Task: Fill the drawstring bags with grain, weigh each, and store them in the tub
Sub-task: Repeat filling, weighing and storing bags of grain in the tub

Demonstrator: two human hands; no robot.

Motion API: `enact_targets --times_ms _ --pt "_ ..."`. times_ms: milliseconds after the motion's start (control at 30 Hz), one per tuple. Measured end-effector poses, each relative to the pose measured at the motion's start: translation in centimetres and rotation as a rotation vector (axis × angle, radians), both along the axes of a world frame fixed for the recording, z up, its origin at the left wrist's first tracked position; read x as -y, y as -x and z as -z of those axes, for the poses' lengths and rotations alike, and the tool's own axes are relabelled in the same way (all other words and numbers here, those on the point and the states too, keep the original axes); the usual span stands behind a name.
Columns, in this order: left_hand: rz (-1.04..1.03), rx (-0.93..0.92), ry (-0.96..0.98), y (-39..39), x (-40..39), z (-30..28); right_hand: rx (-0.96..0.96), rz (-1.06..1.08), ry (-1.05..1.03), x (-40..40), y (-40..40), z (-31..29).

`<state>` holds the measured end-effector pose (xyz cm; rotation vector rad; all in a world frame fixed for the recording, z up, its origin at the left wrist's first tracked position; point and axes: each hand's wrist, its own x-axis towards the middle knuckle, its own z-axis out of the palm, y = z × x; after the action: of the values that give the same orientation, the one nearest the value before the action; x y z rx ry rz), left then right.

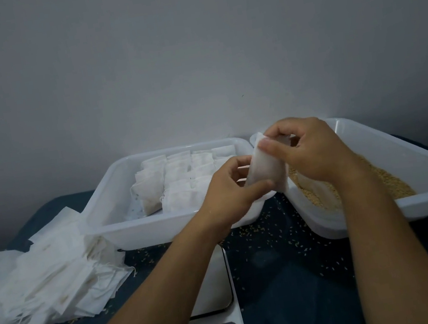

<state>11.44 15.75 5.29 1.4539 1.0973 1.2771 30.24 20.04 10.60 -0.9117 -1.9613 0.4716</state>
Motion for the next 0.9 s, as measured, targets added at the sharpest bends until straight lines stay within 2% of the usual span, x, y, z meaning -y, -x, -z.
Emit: enact_targets --times_ms 100,200,300,400,500,600,700,800,900 --pt "-0.019 -0.096 -0.021 1.1 1.3 0.7 0.112 -0.051 -0.029 1.1 1.3 -0.8" --pt "-0.044 -0.088 -0.052 2.2 2.7 1.5 0.172 -0.106 -0.033 2.1 2.6 -1.3" --pt "-0.127 -0.031 -0.087 3.5 4.2 2.1 0.128 -0.15 -0.027 2.7 3.5 -1.5" --pt "-0.214 0.023 -0.093 4.9 5.6 2.5 0.053 -0.118 0.067 2.9 4.1 -1.1" --pt "-0.266 0.051 -0.097 6.0 6.6 2.6 0.122 -0.141 0.183 3.7 5.4 0.3" --pt "-0.258 0.069 -0.11 7.1 7.3 3.0 0.155 -0.182 0.156 5.1 7.4 2.8" --pt "-0.182 0.049 -0.094 8.3 8.1 3.8 0.107 -0.1 0.063 6.0 8.6 4.9" --pt "-0.127 0.031 -0.088 9.6 8.8 4.5 0.056 -0.095 0.071 6.7 8.9 5.9" --pt "-0.19 -0.015 -0.119 10.6 9.2 4.9 0.029 -0.117 0.087 7.3 8.9 7.1"
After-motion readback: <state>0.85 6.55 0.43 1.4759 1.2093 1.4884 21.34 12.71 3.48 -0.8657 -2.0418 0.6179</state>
